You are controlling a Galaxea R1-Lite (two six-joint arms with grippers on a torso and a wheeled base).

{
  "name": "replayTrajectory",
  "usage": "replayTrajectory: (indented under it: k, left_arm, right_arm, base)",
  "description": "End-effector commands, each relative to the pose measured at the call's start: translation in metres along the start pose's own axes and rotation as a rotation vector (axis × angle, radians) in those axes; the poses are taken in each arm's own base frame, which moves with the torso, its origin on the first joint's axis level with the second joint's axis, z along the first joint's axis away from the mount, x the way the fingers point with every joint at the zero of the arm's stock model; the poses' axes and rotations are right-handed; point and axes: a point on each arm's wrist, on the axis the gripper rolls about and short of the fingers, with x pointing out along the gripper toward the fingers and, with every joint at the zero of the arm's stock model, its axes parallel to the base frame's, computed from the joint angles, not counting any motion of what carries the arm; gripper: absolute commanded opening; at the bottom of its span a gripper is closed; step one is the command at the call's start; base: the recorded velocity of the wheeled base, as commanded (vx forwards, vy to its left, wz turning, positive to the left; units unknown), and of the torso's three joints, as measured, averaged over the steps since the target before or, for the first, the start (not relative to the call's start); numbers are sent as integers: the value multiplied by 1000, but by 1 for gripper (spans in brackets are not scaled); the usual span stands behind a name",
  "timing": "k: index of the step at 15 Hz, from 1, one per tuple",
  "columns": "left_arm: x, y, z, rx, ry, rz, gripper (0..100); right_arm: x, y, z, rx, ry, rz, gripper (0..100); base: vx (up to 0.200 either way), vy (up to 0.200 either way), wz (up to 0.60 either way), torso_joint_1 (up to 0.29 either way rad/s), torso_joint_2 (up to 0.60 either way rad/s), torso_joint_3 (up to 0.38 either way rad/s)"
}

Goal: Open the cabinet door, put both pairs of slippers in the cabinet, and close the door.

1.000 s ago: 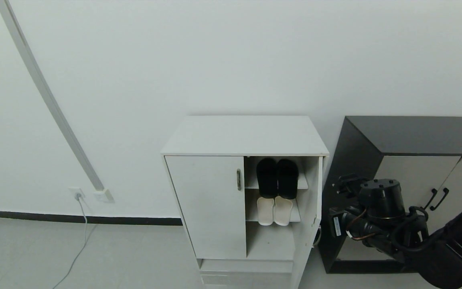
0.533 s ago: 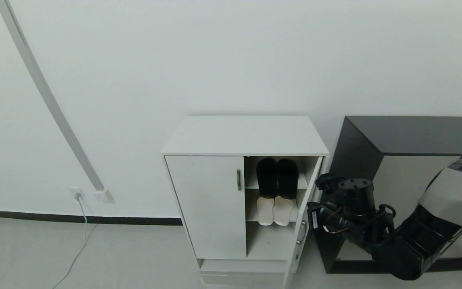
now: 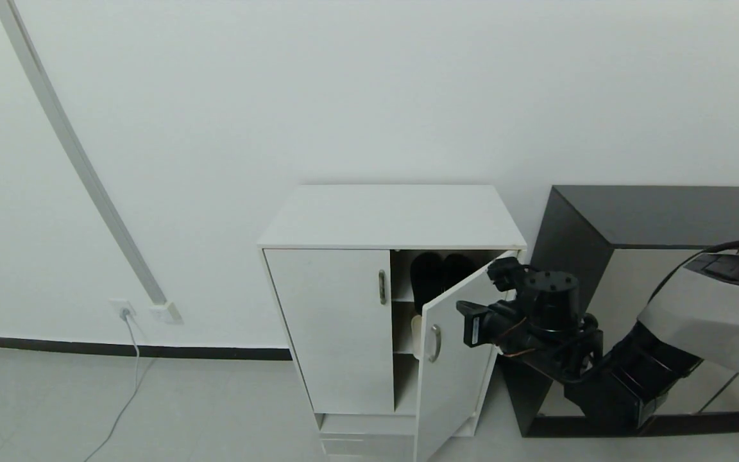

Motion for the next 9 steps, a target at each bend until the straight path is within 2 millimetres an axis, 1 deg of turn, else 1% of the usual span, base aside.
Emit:
replayTrajectory:
  k: [1, 3, 4, 5, 6, 8, 9]
  left_arm:
    - [0, 0, 0, 1, 1, -1, 0]
    - [0, 0, 0, 1, 1, -1, 0]
    - [0, 0, 0, 1, 1, -1, 0]
    - [0, 0, 0, 1, 1, -1, 0]
    - [0, 0, 0, 1, 1, -1, 0]
    - [0, 0, 0, 1, 1, -3, 0]
    - [0, 0, 0, 1, 1, -3, 0]
  right_arm:
    - [-16, 1, -4, 6, -9, 43, 0]
    - [-40, 2, -7, 5, -7, 75, 0]
    - [-45, 2, -7, 4, -6, 78, 0]
    - [-59, 5, -12, 2, 11, 87, 0]
    - [-66, 6, -16, 0, 17, 93, 0]
    - [-76, 11, -23, -6, 15, 115, 0]
    - [-78, 13, -25, -7, 17, 119, 0]
  base:
    - [0, 0, 0, 0, 0, 0]
    - [0, 0, 0, 0, 0, 0]
    - [0, 0, 0, 0, 0, 0]
    - [0, 0, 0, 0, 0, 0]
    - [0, 0, 0, 0, 0, 0]
    - [200, 0, 0, 2, 2, 0]
    - [200, 0, 0, -17, 7, -2]
